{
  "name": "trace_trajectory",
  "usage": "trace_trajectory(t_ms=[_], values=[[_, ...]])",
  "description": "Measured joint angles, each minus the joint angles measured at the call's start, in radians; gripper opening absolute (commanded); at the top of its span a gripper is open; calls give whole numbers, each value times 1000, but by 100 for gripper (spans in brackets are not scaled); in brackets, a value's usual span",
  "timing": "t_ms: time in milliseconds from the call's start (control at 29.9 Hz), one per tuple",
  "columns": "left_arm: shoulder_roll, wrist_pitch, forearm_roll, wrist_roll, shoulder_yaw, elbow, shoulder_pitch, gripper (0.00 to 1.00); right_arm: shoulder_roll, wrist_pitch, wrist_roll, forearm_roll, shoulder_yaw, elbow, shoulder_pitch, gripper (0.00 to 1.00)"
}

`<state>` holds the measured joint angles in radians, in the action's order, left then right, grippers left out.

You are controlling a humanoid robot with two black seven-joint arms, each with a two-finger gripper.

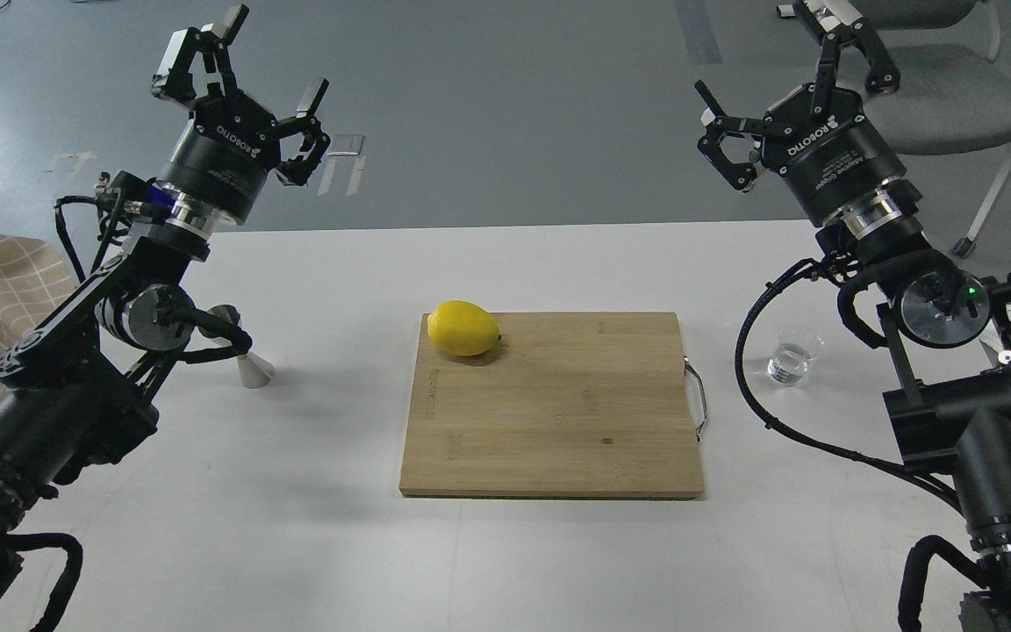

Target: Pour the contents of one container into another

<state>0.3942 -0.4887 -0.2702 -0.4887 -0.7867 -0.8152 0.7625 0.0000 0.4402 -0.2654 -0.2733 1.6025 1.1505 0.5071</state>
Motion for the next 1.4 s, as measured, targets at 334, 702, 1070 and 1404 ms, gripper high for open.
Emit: trace_trajectory(t_ms=[334,702,1070,1404], values=[[3,0,0,0,-6,1,-6,98,0,-6,0,0,-1,1,0,100],[2,0,0,0,-13,2,-6,98,0,-6,0,3,-1,3,0,100],[2,0,0,0,-17,1,-6,98,0,-6,0,5,-1,4,2,100],[1,0,0,0,-18,10,-6,98,0,-6,0,5,-1,5,2,100]])
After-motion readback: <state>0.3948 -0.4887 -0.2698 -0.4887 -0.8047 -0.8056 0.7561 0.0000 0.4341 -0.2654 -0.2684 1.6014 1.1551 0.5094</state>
